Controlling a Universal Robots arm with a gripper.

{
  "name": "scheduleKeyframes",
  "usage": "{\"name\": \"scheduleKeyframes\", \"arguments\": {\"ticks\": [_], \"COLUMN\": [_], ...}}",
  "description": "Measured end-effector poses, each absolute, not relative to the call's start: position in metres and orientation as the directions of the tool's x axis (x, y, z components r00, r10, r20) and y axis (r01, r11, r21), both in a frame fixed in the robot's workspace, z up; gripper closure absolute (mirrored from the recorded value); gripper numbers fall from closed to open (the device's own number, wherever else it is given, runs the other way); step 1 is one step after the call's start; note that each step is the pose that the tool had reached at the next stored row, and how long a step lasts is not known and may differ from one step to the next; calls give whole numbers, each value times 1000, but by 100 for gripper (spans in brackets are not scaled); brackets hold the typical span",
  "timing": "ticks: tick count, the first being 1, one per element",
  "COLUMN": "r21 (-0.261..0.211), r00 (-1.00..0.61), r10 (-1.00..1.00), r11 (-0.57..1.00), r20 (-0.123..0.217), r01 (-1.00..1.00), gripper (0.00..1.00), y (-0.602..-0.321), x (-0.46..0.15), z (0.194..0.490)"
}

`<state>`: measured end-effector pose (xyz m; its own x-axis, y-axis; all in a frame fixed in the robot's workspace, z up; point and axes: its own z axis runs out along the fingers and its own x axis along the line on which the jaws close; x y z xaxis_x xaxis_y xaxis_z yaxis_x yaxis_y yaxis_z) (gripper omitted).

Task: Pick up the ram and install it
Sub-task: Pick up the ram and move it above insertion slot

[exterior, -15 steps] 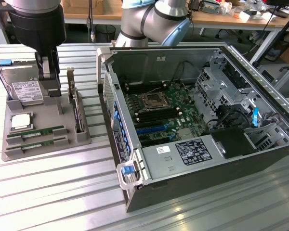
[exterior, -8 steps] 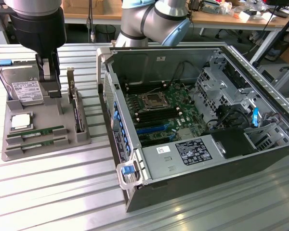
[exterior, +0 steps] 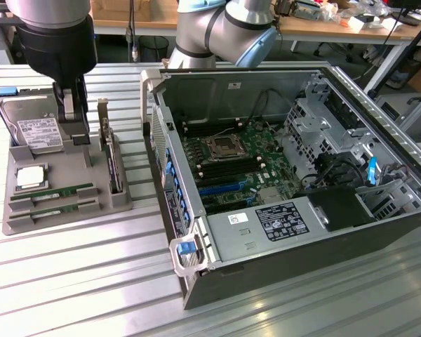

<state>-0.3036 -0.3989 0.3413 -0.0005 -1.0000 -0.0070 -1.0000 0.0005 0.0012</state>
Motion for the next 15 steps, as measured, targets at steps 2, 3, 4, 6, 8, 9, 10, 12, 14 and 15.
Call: {"name": "scheduleKeyframes", "arguments": {"ticks": [2,3,4,6,8,9,10,12,14,15], "r21": [1,1,1,1,1,1,1,1,1,1], "r00": [-1,-1,-1,-1,-1,-1,-1,-1,-1,-1], "r10": [-1000,-1000,-1000,-1000,-1000,-1000,-1000,-1000,-1000,-1000], "r11": [1,1,1,1,1,1,1,1,1,1], "r20": [-7,-7,-7,-7,-7,-7,-7,-7,-7,-7], "r01": [-1000,-1000,-1000,-1000,-1000,-1000,-1000,-1000,-1000,-1000], "gripper": [70,70,70,70,70,70,70,70,70,70], "y": [-399,-399,-399,-399,-399,-399,-399,-399,-399,-399], "x": [-304,-304,-304,-304,-304,-304,-304,-304,-304,-304], "z": [340,339,339,338,337,336,336,334,333,333]}}
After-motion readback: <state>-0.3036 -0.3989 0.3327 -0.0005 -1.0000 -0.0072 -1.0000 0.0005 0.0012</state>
